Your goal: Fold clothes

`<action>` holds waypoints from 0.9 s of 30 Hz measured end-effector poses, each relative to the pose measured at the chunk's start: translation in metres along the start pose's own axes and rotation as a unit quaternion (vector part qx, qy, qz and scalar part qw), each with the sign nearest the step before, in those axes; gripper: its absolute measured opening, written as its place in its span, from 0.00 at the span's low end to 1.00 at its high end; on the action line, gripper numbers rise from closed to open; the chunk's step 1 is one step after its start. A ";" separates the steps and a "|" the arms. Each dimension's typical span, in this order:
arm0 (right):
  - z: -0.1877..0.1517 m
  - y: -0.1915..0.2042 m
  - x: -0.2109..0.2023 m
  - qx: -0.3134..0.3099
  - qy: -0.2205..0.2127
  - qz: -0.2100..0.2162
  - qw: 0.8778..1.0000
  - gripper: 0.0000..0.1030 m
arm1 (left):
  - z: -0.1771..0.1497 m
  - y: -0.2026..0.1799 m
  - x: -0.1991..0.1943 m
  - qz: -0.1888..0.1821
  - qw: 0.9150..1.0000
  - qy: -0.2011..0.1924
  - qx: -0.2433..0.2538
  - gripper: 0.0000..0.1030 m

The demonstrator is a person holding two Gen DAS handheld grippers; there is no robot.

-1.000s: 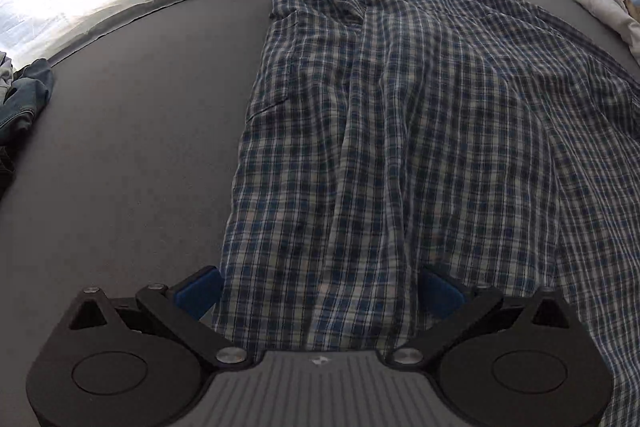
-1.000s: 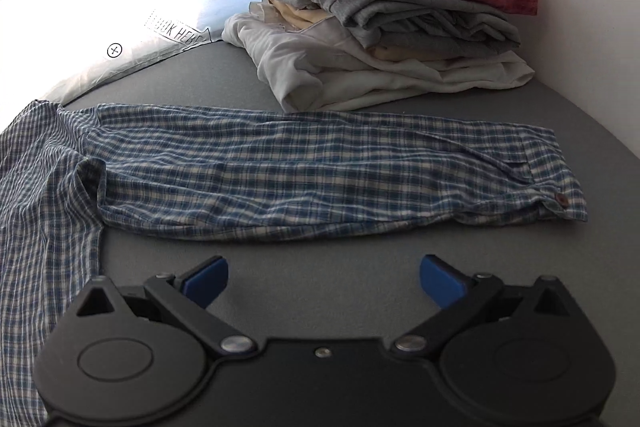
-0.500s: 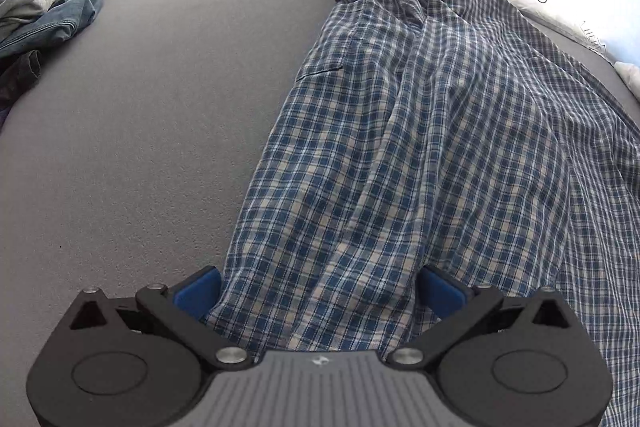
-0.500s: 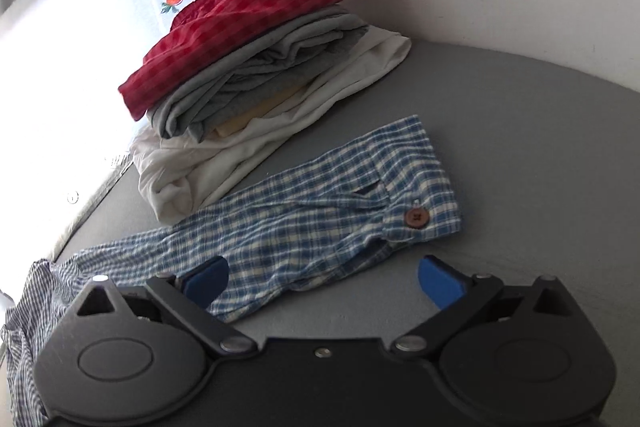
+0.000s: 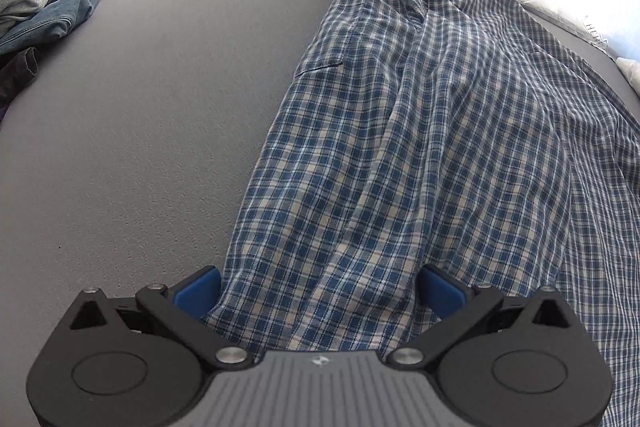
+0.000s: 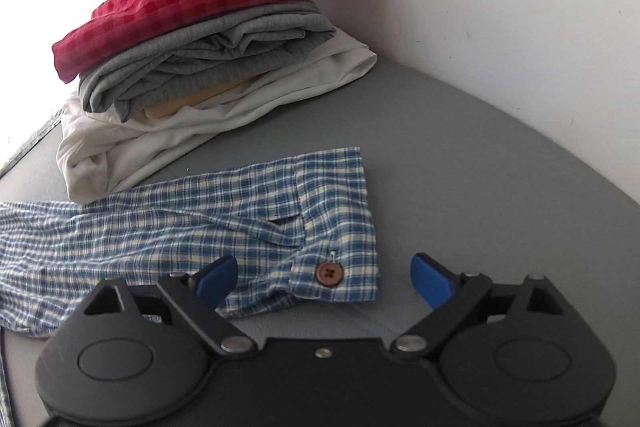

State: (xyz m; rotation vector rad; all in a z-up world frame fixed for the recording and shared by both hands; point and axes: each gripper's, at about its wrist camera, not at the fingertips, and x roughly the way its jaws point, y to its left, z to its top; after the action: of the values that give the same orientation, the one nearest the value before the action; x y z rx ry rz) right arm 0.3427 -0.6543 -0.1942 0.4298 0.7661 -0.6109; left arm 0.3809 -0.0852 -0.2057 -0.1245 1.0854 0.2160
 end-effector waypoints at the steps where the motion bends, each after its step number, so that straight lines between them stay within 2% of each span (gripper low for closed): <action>1: 0.002 -0.001 0.000 0.009 -0.002 0.004 1.000 0.85 | 0.000 0.000 0.000 0.000 1.000 -0.002 0.000 1.00; 2: 0.004 -0.002 -0.001 0.016 -0.004 0.010 1.000 0.79 | -0.001 0.001 -0.001 0.000 1.000 -0.003 0.000 1.00; 3: 0.006 -0.003 -0.001 0.022 -0.005 0.013 1.000 0.62 | -0.001 0.000 -0.001 0.000 1.000 -0.004 -0.001 1.00; 5: 0.010 -0.007 -0.001 0.045 -0.004 0.027 0.999 0.39 | -0.001 -0.001 -0.001 0.001 1.000 -0.004 -0.002 1.00; 6: 0.012 -0.010 -0.001 0.059 -0.002 0.036 0.998 0.24 | 0.000 -0.001 -0.001 0.001 1.000 -0.004 -0.002 1.00; 8: 0.012 -0.018 -0.001 0.109 -0.001 0.069 0.992 0.20 | 0.000 0.000 -0.001 0.001 1.000 -0.004 -0.002 1.00; 11: 0.007 -0.027 -0.005 0.187 -0.006 0.138 0.973 0.17 | -0.001 0.000 -0.002 0.001 1.000 -0.004 -0.002 1.00; 14: 0.005 -0.019 -0.014 0.212 -0.018 0.179 0.961 0.17 | -0.001 0.002 -0.002 0.000 1.000 -0.004 0.000 1.00; 17: 0.004 0.002 -0.017 0.233 -0.007 0.244 0.941 0.16 | -0.001 0.001 -0.002 0.000 1.000 -0.003 0.000 1.00; 23: -0.003 0.093 -0.018 0.186 0.062 0.363 0.911 0.16 | 0.000 0.001 -0.002 -0.001 1.000 -0.004 0.001 1.00; 27: -0.023 0.169 -0.014 0.159 0.145 0.439 0.872 0.14 | -0.001 0.001 -0.002 -0.002 1.000 -0.009 0.002 1.00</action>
State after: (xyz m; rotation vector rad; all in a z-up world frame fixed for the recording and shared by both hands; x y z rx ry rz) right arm 0.4331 -0.5103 -0.1755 1.1139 0.6600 0.2054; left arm 0.3787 -0.0849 -0.2047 -0.1201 1.0672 0.2105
